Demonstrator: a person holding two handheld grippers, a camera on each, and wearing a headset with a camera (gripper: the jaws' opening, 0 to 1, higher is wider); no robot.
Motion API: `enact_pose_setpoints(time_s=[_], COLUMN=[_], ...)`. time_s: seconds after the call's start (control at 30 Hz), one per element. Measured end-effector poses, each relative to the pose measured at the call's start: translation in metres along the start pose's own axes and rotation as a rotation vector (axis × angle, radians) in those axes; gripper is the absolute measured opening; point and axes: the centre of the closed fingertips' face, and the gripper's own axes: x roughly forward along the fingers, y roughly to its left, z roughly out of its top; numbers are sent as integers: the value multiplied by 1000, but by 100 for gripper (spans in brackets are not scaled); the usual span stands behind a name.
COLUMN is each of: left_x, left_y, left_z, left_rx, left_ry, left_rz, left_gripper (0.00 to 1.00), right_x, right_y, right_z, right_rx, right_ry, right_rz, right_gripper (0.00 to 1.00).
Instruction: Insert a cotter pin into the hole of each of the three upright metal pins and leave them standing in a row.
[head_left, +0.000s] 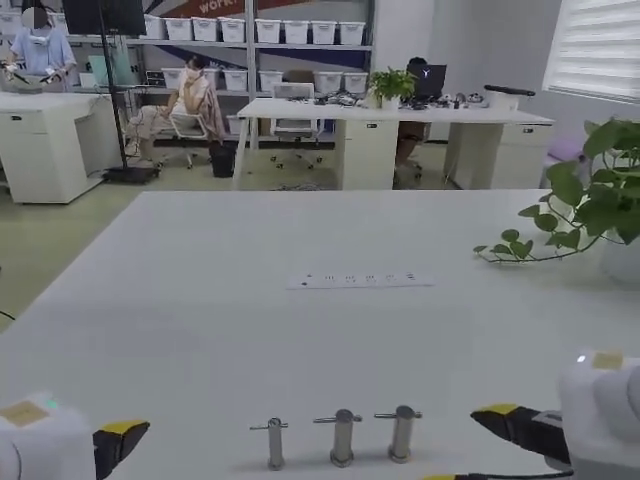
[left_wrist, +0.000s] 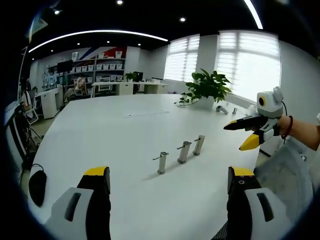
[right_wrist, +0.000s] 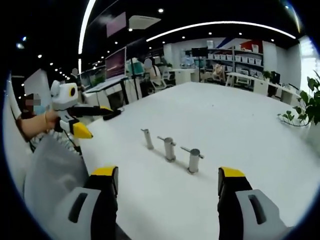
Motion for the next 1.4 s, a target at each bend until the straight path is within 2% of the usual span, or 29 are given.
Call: enact_pose_setpoints(time_s=[0.13,0.23,0.3,0.37,0.47,0.67,0.97,1.4], left_x=[-4,-6,-8,-9,-11,-16,-25,-27], left_y=[0,0,-3,-4,-7,-6,-5,-2], left_z=[-3,-2,-1,-2,-5,-7,-9,-10], left_rx=[18,2,1,5,4,0,-7,-17], left_ry=[11,3,2,6,12,16,14,12], left_rz=[25,30,31,33,40,55,78,92], left_gripper=[99,99,99,99,99,98,96,93], right_x=[-3,-6,-7,-9,-13,-14,-18,-20], right_y=[5,7,9,10,12,12,9,8], right_z=[5,2,2,2,6,2,9,-1], right_rx=[66,51,33,29,38,4,10,10], right_ry=[-48,-43,-43,-43,-69,-36,-62,-26], right_rz=[13,-1,-8,-2,5,0,-18,-32], right_gripper=[90,93,99,100,100,100,97,95])
